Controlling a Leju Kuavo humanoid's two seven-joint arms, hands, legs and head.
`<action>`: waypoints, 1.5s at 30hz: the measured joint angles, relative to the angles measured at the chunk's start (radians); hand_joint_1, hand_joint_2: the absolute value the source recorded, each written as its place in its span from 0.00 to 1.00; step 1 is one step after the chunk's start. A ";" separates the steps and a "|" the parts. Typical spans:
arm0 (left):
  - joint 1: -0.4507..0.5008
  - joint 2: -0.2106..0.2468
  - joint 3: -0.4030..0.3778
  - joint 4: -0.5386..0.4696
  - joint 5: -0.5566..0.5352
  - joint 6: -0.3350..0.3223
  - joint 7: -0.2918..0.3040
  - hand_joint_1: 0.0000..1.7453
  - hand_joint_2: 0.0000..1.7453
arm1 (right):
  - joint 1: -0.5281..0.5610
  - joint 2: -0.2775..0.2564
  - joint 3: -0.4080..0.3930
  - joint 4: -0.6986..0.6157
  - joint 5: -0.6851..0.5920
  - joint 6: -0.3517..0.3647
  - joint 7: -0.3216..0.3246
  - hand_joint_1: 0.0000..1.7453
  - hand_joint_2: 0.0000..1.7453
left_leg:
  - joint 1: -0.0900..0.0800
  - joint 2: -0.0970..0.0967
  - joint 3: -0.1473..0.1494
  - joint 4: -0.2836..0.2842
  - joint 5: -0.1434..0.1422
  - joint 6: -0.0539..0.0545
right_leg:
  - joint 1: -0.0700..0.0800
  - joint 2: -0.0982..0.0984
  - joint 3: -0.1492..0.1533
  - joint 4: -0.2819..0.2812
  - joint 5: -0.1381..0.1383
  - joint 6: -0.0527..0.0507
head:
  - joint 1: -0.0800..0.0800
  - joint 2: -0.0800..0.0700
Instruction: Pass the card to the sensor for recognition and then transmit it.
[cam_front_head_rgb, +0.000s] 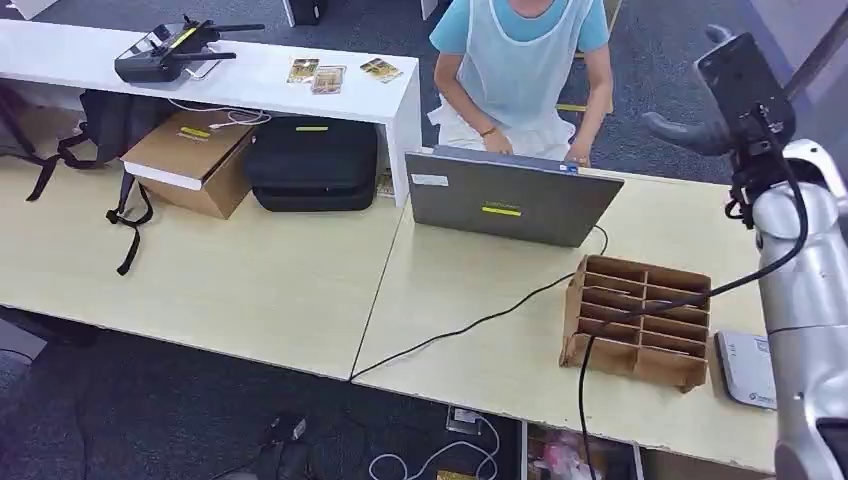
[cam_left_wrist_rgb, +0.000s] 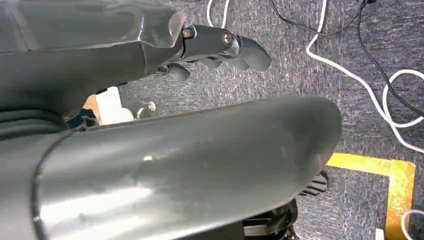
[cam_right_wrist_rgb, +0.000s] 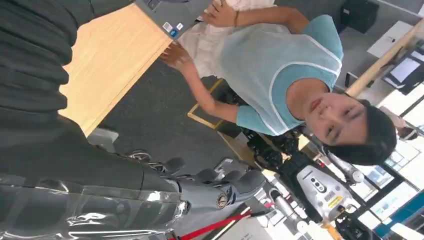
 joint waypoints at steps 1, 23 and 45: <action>0.000 0.000 0.000 0.000 0.000 0.001 0.000 0.00 0.00 | 0.001 0.000 0.000 -0.001 0.000 0.000 0.001 0.00 1.00 | 0.000 0.000 0.000 0.000 0.000 0.000 | 0.000 0.000 0.000 0.000 0.000 0.000 | 0.000 0.000; 0.043 0.008 0.021 0.000 0.000 0.005 0.000 0.00 0.00 | 0.266 -0.272 -0.020 -0.358 0.175 0.001 0.116 0.00 1.00 | 0.000 -0.005 -0.001 0.000 -0.002 0.001 | 0.000 -0.004 0.001 -0.003 -0.001 0.001 | 0.000 0.000; 0.060 0.024 0.081 0.000 0.014 -0.004 0.000 0.00 0.00 | 0.803 -0.394 -0.178 -0.784 0.412 0.009 0.155 0.00 1.00 | 0.000 -0.004 -0.002 0.000 -0.003 0.003 | 0.000 -0.004 0.001 -0.002 -0.003 0.002 | 0.000 0.000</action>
